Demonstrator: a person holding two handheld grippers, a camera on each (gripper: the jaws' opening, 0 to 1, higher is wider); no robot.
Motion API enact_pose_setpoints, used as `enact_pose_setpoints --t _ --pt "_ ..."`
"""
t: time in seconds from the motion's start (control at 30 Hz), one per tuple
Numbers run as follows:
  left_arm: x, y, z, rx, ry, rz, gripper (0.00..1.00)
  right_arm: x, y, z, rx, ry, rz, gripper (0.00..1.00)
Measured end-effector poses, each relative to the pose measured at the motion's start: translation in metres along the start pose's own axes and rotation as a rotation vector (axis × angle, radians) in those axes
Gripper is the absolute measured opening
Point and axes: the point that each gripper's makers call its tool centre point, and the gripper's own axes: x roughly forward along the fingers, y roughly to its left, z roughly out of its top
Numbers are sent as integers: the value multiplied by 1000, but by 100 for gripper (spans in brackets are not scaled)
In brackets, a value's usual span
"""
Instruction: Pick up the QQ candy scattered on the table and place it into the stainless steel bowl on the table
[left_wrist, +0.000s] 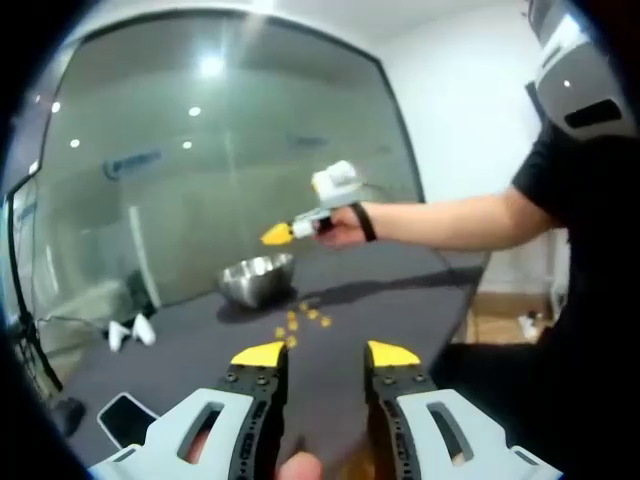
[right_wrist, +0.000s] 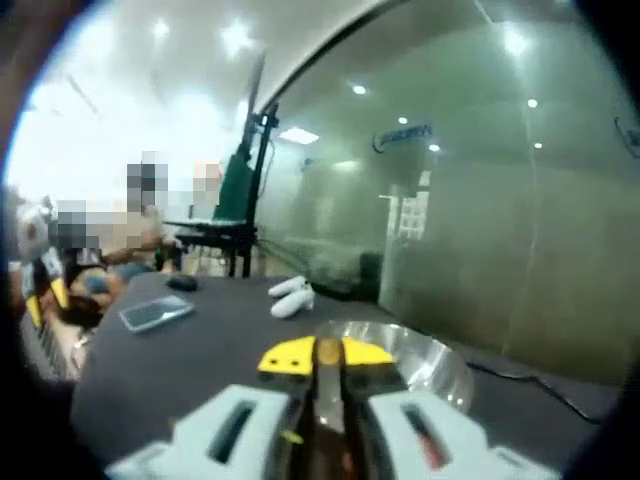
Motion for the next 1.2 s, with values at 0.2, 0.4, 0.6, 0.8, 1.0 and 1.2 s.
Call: enact_pose_setpoints --t 0.2,0.4,0.6,0.8,1.0,1.2 --pt "-2 2 5 -4 -12 5 32 14 -24 -4 49 15 -36 9" --pt "1 -3 5 9 -9 -11 32 15 -27 -18 43 81 -66 18" --pt "4 -5 5 19 0 -15 32 14 -30 -25 86 78 -72 23" --pt "5 -5 5 28 3 -17 32 11 -33 -26 71 80 -56 22" --pt "6 -5 4 39 9 -21 32 6 -20 -23 55 86 -37 21" --pt "4 -4 2 37 7 -20 32 -12 -6 -11 20 70 -18 21"
